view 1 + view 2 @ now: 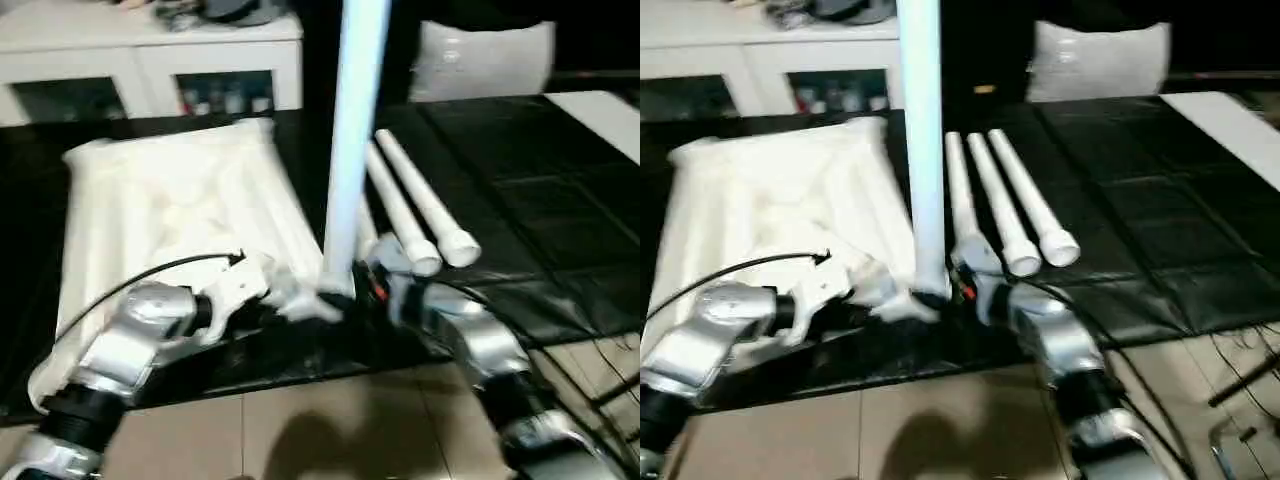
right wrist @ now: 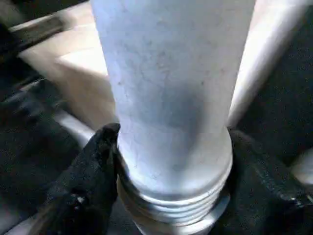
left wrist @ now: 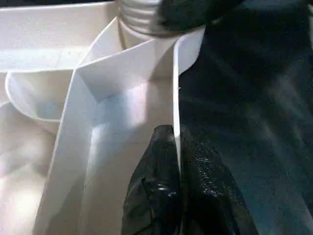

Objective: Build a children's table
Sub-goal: Rotate leg to tighten

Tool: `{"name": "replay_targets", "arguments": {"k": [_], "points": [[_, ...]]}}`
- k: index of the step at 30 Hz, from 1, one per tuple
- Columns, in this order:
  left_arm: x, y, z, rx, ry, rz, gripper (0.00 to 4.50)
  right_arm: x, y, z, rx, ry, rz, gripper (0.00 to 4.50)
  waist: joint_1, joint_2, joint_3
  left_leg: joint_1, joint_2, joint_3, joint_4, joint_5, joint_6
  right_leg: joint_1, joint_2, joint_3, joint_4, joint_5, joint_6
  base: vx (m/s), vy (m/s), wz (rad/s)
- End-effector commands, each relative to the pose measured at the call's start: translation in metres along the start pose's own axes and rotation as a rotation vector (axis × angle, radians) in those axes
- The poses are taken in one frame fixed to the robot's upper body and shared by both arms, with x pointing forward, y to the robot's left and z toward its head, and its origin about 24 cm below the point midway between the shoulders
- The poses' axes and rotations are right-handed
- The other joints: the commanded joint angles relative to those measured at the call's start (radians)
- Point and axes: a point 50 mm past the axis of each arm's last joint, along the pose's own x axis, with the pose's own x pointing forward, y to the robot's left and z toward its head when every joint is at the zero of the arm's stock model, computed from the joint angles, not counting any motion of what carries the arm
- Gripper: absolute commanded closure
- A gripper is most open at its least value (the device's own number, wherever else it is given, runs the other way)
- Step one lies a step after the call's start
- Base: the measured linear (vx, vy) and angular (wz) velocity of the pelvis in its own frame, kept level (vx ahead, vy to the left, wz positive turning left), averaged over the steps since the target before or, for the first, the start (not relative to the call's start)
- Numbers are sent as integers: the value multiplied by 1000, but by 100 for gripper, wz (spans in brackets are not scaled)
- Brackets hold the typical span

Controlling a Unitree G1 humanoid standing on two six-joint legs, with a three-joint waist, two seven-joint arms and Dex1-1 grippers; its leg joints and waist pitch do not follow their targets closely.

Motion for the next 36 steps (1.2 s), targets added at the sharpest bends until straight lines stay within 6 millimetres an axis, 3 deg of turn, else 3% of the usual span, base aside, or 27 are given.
{"name": "replay_targets", "arguments": {"k": [1, 2, 3, 5, 6, 8, 10, 11, 12, 14, 16, 19, 26, 27, 28, 30, 32, 36], "points": [[11, -7, 14, -5, -46, 28, 450, 19, 13, -8, 58, 46, -13, 173, -1, 1, -39, 9, 46, -26, -83, -347, -43, 20, -73, 35, -94, -348, -203, 0, 0, 0], [15, -9, 17, -27, -58, 66, 450, 25, 14, -7, 73, 48, -48, 173, 1, 1, -40, 10, 45, -26, -82, -348, -41, 20, -72, 34, -96, -346, -200, 0, 0, 0], [18, -11, 20, -41, -67, 88, 450, 28, 15, -6, 79, 51, -67, 173, -1, -11, -42, 10, 45, -21, -79, -334, -29, 19, -70, 36, -96, -311, -204, 0, 0, 0], [24, -17, 25, -40, -83, 96, 450, 30, 16, -6, 89, 43, -69, 173, 3, -6, -44, 9, 45, -19, -77, -296, -12, 22, -71, 37, -93, -265, -207, 0, 0, 0], [26, -18, 26, -39, -81, 97, 450, 29, 16, -6, 93, 37, -71, 117, 4, -6, -44, 8, 45, -19, -75, -286, -7, 22, -70, 38, -93, -250, -208, 0, 0, 0], [25, -16, 25, -34, -70, 110, 450, 27, 13, -6, 94, 32, -73, 117, 8, -8, -48, 3, 43, -17, -73, -241, 10, 27, -68, 37, -89, -191, -210, 0, 0, 0], [24, -13, 24, -24, -60, 123, 450, 23, 10, -6, 86, 23, -78, 75, 13, -7, -49, 4, 43, -14, -70, -213, 24, 27, -66, 36, -86, -140, -219, 0, 0, 0], [23, -12, 23, -22, -53, 133, 450, 21, 9, -6, 82, 17, -79, 75, 14, -7, -49, 4, 43, -14, -71, -205, 27, 29, -67, 35, -85, -128, -222, 0, 0, 0], [22, -10, 23, -19, -47, 140, 450, 19, 8, -6, 78, 13, -77, 66, 15, 3, -49, 4, 43, -15, -71, -209, 25, 28, -67, 35, -85, -127, -223, 0, 0, 0], [21, -9, 23, -17, -39, 150, 450, 17, 7, -6, 68, 6, -72, 52, 14, -2, -47, 4, 43, -15, -73, -227, 21, 29, -66, 34, -87, -140, -224, 0, 0, 0], [20, -7, 22, 9, -36, 151, 450, 8, 6, -6, 33, 0, -24, 25, 15, 2, -48, 7, 45, -16, -74, -251, 12, 28, -67, 34, -89, -170, -216, 0, 0, 0], [18, -4, 21, 43, -33, 133, 450, -3, 3, -6, -3, 1, 23, 8, 20, 0, -50, 6, 45, -16, -74, -225, 23, 32, -64, 33, -88, -119, -213, 0, 0, 0], [9, -3, 12, 130, -2, 16, 450, -37, -16, 1, -86, 19, 89, 8, 27, -3, -51, 4, 44, -14, -69, -202, 48, 36, -66, 30, -87, -98, -228, 0, 0, 0], [6, -4, 10, 150, 9, -24, 450, -44, -18, 4, -106, 27, 127, 8, 28, -2, -51, 5, 44, -14, -69, -199, 49, 36, -66, 30, -87, -95, -230, 0, 0, 0], [4, -5, 9, 171, 14, -60, 450, -48, -19, 6, -121, 34, 155, 8, 32, 6, -53, 6, 45, -17, -68, -193, 52, 37, -66, 29, -84, -80, -232, 0, 0, 0], [1, -7, 7, 199, 24, -114, 450, -52, -19, 9, -142, 48, 192, 8, 36, 1, -54, 8, 47, -14, -67, -179, 57, 35, -63, 28, -81, -44, -240, 0, 0, 0], [-2, -10, 4, 227, 32, -173, 450, -55, -20, 10, -167, 68, 215, 8, 41, 3, -56, 7, 49, -13, -65, -154, 65, 35, -64, 26, -74, 6, -256, 0, 0, 0], [-8, -15, -3, 284, 77, -286, 450, -57, -18, 11, -199, 93, 275, 8, 46, 0, -55, 7, 50, -11, -64, -143, 70, 35, -65, 25, -70, 21, -266, 0, 0, 0]]}}
